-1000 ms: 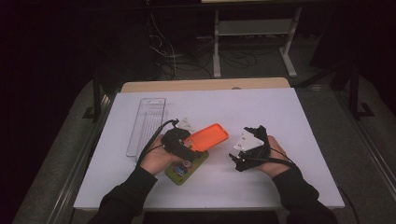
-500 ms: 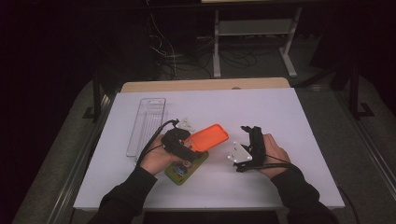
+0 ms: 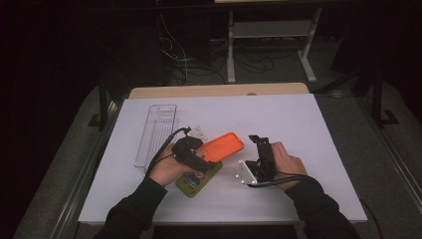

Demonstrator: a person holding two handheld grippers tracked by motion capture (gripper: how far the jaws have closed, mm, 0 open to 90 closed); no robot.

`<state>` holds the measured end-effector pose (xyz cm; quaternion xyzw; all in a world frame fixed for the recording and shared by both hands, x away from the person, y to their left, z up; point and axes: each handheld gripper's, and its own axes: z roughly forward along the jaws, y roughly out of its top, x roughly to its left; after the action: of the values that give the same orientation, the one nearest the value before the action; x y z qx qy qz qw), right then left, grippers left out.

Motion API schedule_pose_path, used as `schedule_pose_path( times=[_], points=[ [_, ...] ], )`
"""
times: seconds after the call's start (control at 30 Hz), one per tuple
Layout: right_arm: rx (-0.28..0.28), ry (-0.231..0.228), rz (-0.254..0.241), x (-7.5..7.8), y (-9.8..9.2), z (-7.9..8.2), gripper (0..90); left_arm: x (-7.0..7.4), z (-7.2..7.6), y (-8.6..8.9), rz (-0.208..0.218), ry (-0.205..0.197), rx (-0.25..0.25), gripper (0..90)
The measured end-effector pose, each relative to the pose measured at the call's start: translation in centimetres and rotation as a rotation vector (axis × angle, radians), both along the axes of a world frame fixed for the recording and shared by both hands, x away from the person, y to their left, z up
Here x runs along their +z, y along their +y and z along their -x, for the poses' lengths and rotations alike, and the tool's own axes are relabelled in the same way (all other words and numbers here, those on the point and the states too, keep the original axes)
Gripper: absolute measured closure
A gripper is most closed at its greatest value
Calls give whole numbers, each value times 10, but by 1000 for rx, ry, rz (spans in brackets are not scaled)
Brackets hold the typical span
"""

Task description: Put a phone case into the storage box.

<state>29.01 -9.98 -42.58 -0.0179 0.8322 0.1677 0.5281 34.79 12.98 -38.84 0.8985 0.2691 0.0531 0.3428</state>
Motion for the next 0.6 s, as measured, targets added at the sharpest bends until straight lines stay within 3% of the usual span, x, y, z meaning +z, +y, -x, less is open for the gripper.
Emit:
schedule_pose_path(
  times=[0.23,0.33,0.37,0.5,0.53,0.57,0.6],
  points=[
    [29,-53,-9,-1,12,3,26,1,1,-1,-8,-4,-20,162],
    [31,-64,-14,-2,17,4,53,2,0,-1,-30,-2,-43,162],
    [57,-91,28,-1,17,2,66,2,1,-1,-30,-4,-44,162],
    [66,-118,41,1,23,5,134,3,2,-4,-20,-9,-49,162],
    [73,-132,37,0,25,5,147,2,4,-6,1,-3,-35,162],
    [78,-143,43,0,27,5,175,3,3,-5,-25,-10,-57,162],
    [81,-142,43,-1,28,6,193,3,4,-6,-14,-7,-53,162]
  ],
)
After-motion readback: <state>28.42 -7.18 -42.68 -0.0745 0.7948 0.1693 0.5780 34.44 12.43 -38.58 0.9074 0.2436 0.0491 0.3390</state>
